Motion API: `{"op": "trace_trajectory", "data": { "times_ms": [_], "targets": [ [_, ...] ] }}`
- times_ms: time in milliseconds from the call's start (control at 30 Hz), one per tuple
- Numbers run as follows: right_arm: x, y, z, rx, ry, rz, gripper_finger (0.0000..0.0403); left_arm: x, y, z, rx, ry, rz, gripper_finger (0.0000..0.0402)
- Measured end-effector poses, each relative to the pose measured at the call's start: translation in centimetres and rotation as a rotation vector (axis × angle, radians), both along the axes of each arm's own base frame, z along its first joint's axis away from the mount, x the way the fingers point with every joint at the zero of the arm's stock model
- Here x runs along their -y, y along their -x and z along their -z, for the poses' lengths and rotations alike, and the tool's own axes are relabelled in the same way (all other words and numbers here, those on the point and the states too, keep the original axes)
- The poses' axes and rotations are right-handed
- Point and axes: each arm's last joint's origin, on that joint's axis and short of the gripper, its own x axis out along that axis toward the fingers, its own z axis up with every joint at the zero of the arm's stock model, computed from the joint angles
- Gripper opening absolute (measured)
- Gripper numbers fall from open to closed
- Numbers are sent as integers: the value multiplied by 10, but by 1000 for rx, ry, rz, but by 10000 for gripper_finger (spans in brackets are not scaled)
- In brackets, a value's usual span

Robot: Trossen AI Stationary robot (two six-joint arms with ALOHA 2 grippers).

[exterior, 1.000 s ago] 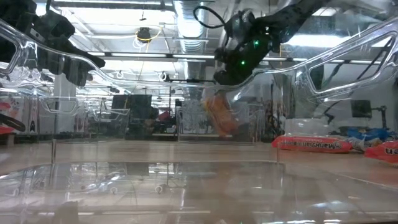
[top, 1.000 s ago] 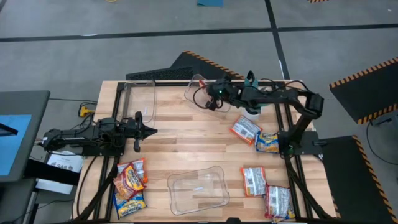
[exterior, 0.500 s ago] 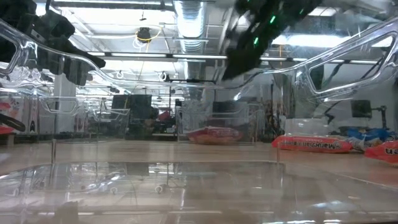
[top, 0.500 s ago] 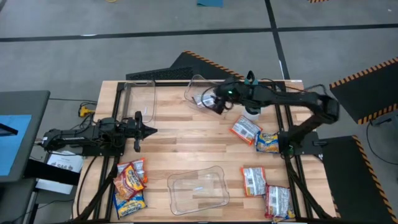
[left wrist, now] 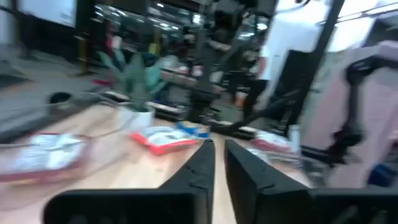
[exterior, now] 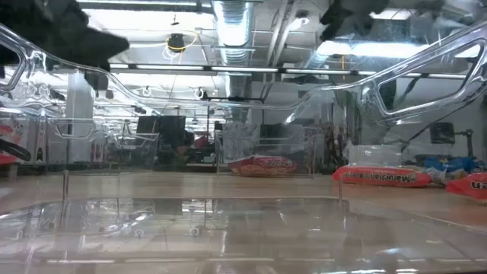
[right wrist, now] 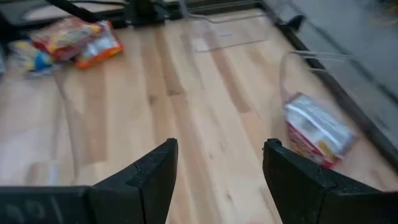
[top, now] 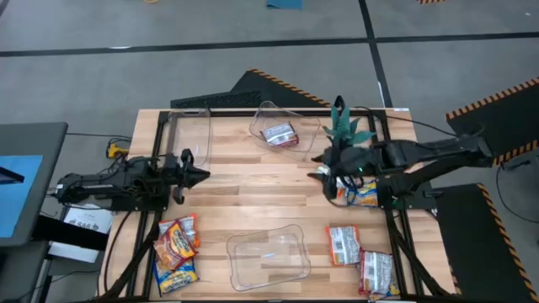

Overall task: Sort Maruchan noodles
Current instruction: Put the left red noodle pack into the top right transparent bin

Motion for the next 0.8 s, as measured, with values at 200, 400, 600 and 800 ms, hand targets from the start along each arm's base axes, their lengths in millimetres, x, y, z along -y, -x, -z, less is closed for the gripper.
{"op": "trace_trajectory", "data": {
  "times_ms": [200,400,600,800],
  "targets": [
    [-24,7,1,33,32,7,255,10,-11,-15,-178,80,165,113],
    [-33,6,1,44,46,-6,256,36,-32,-20,-432,124,475,193],
    [-32,6,1,44,50,1,256,77,-52,-30,-735,200,624,212],
    [-32,6,1,42,51,0,256,135,-66,-36,-1033,8,568,213]
  ]
}}
